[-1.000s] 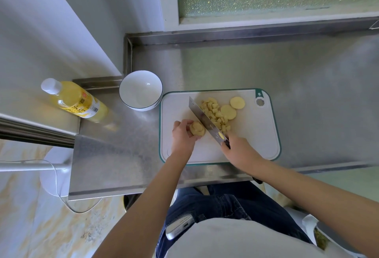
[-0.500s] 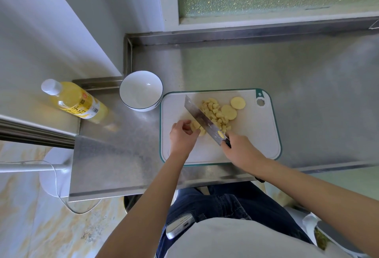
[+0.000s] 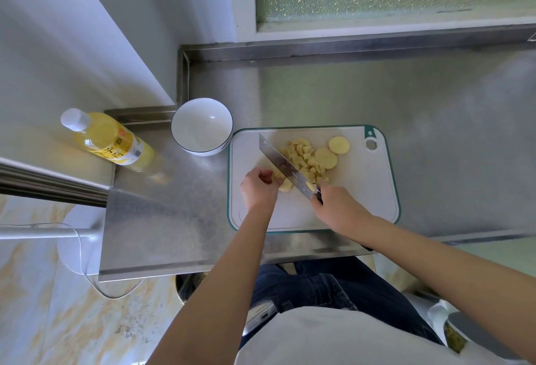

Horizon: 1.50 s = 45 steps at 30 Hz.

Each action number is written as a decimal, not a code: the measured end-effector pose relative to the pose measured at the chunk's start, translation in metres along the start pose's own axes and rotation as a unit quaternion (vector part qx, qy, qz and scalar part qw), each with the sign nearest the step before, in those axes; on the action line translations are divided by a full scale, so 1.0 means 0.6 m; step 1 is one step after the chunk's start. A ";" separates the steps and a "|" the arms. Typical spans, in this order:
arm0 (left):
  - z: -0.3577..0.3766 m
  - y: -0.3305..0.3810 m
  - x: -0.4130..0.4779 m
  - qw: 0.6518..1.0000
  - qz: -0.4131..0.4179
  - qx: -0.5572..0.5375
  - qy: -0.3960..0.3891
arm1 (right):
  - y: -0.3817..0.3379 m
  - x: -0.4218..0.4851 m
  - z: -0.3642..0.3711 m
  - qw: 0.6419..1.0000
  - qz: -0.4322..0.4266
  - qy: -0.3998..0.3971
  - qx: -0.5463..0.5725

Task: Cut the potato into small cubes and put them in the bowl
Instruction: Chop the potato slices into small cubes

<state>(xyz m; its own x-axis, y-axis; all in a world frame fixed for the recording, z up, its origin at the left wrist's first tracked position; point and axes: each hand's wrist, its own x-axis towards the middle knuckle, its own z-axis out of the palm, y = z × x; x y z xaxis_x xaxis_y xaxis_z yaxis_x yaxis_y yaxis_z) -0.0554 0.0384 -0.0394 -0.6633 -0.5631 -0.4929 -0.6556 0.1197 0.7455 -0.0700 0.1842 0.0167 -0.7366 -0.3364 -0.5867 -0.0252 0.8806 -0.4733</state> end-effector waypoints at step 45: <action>-0.008 -0.013 -0.009 0.999 0.006 0.041 0.013 | 0.010 -0.007 0.003 0.999 -0.033 -0.015 0.007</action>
<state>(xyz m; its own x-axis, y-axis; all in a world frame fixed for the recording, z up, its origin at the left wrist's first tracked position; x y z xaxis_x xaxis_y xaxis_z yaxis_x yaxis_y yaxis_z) -0.0450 0.0366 -0.0405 -0.6619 -0.5822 -0.4721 -0.6761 0.1918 0.7114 -0.0660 0.1901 0.0155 -0.7127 -0.4032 -0.5741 -0.0628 0.8517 -0.5202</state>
